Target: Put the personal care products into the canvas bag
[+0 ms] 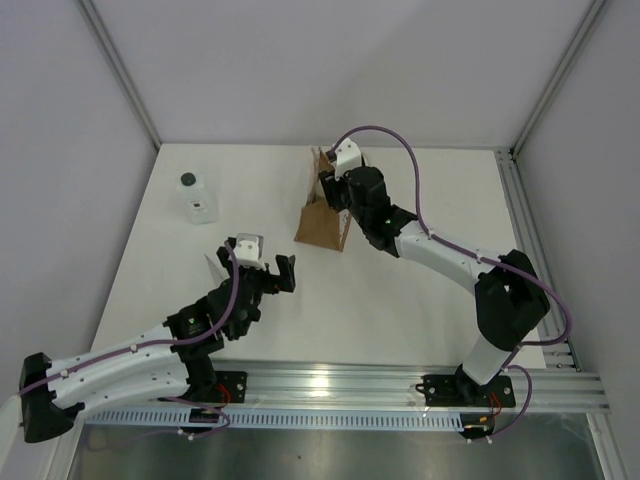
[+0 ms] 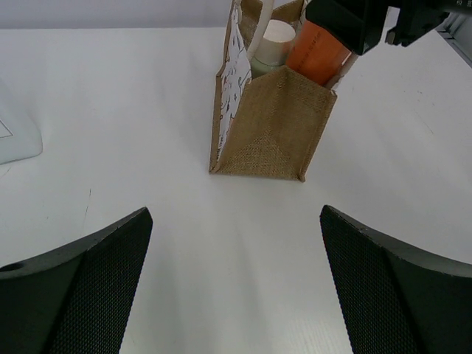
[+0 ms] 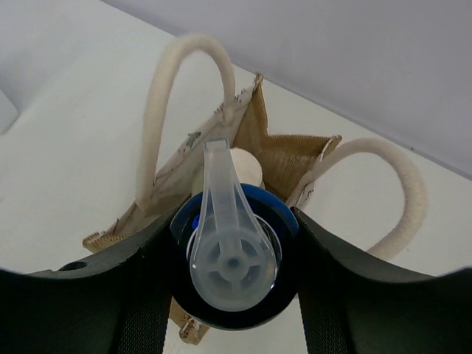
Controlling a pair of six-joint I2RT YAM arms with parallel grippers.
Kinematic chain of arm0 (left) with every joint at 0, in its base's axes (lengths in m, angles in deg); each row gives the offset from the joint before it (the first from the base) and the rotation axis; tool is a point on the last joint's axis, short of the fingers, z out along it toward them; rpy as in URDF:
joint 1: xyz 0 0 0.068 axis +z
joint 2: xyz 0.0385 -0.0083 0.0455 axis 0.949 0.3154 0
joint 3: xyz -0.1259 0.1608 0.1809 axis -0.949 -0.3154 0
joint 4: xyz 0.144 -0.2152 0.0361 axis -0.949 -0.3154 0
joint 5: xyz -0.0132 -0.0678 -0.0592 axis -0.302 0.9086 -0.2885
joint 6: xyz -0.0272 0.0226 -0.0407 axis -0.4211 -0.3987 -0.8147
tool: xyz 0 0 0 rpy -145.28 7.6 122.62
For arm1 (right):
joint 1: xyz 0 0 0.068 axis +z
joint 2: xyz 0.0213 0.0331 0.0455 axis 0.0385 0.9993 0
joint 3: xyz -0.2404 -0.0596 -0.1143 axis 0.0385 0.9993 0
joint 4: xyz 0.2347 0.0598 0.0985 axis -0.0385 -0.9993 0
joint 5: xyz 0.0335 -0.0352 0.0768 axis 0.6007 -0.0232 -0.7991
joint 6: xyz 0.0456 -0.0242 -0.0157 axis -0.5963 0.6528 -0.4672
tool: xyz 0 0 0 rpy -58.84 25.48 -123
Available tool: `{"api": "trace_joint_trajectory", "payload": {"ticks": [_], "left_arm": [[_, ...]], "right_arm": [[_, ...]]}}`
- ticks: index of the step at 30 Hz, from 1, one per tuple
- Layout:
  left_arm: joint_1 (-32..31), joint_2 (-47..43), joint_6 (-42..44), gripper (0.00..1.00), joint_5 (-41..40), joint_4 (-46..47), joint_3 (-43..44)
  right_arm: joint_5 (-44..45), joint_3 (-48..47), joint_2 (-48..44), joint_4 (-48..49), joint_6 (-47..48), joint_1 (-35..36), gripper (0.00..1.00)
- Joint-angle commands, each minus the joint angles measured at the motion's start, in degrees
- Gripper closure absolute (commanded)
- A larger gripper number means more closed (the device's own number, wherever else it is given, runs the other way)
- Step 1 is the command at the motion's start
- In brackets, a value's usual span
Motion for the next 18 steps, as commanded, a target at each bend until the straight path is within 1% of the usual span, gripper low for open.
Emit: {"api": "trace_joint_trajectory", "payload": {"ticks": [1,4,10,13,17,18], "left_arm": [[0.3,0.6,-0.4,0.01,-0.8,2.2,0.9],[0.3,1.3,-0.4,0.01,-0.9,2.6,0.8],[0.3,2.2,-0.2,0.01,-2.5,2.7,0.7],[0.3,2.3,0.3,0.01,-2.3,3.4,0.5],[0.3,3.1,0.3,0.01,-2.3,3.0,1.2],[0.3,3.2,0.2,0.01,-2.4,2.8,1.5]], "right_arm": [[2.8,0.2,-1.1,3.9,0.9,-0.6,1.00],[1.3,-0.2,0.1,3.4,-0.3,-0.8,1.00],[-6.0,1.3,2.4,3.4,-5.9,-1.6,1.00],[-8.1,1.6,4.1,3.8,-7.5,-1.7,1.00],[-9.4,0.3,6.4,3.7,-7.5,-1.7,1.00],[-9.0,0.0,7.1,3.4,-8.7,-1.6,1.00]]}}
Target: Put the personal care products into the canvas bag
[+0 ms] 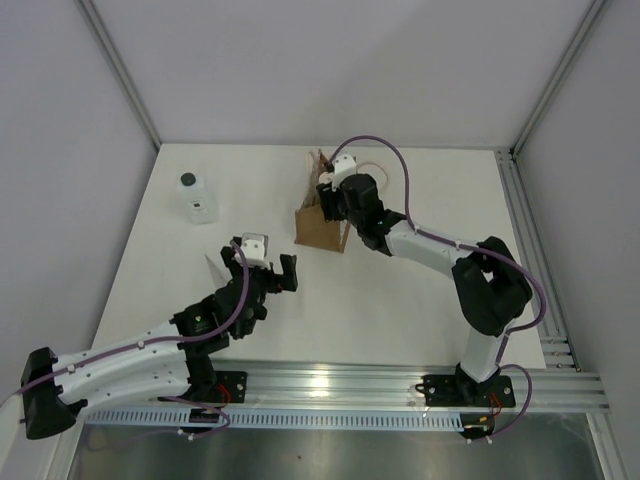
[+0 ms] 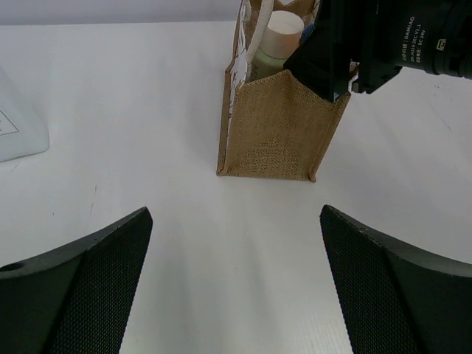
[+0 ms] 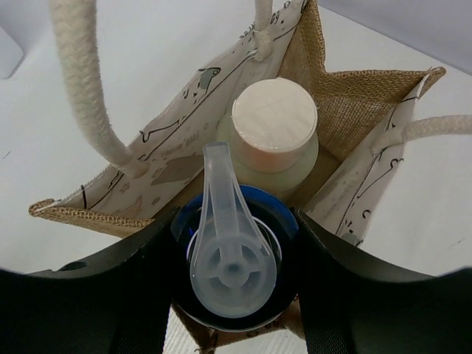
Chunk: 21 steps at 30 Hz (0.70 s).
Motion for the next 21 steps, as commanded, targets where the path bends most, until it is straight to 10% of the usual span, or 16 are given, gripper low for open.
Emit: {"api": "trace_joint_trajectory", "payload": {"ticks": [1,8,10,21], "left_arm": [[0.3,0.5,0.1,0.01,-1.1,1.4,1.6],[0.2,-0.3,0.1,0.01,-0.8,1.6,1.0],[0.3,-0.2,0.1,0.01,-0.8,1.7,1.1],[0.3,-0.6,0.1,0.01,-0.9,1.5,1.0]], "right_arm": [[-1.5,-2.5,1.0,3.7,-2.8,0.1,0.94],[3.4,-1.7,2.1,4.4,-2.7,0.8,0.58],[3.8,-2.4,2.2,3.8,-2.5,0.8,0.32],[4.0,-4.8,-0.4,-1.1,-1.8,0.9,0.29]]}}
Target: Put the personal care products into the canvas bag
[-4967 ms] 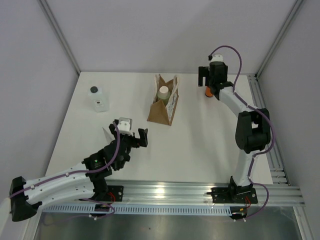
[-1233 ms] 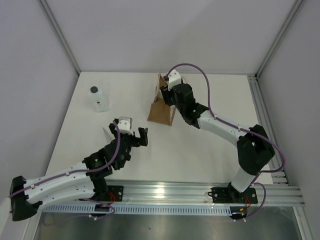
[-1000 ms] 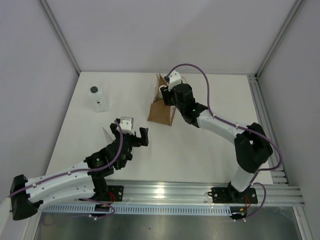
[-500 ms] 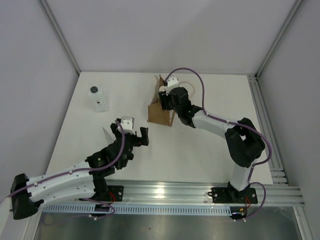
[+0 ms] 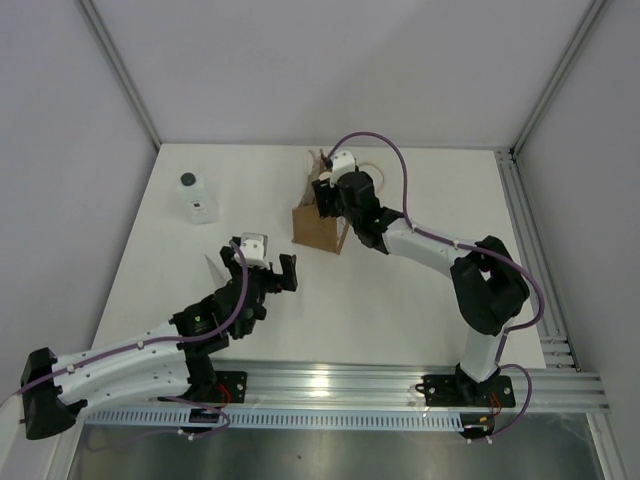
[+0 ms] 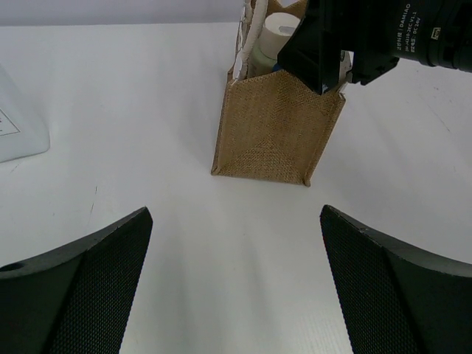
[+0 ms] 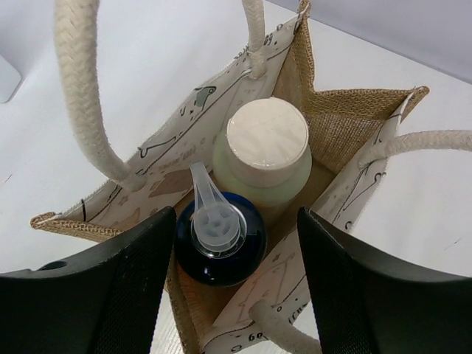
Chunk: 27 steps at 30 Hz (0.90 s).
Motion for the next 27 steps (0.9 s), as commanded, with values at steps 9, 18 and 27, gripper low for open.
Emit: {"api": "trace_joint_trajectory", "payload": {"ticks": [9,18,27], "left_arm": [[0.2,0.0,-3.2,0.01,-3.5,-6.7,4.8],[3.4,3.1,-27.2,0.01,-7.1,-42.9,20.6],[12.2,-3.7,-48.5,0.01,-5.3,-60.8,20.6]], "right_arm": [[2.4,-8.0,-18.9,-23.6,-6.1,1.9,0.26],[-6.0,21.5,-45.9,-22.0,-18.2,8.7,0.05],[-10.0,35.1,-57.6,-18.3,-16.2,16.2,0.00]]}}
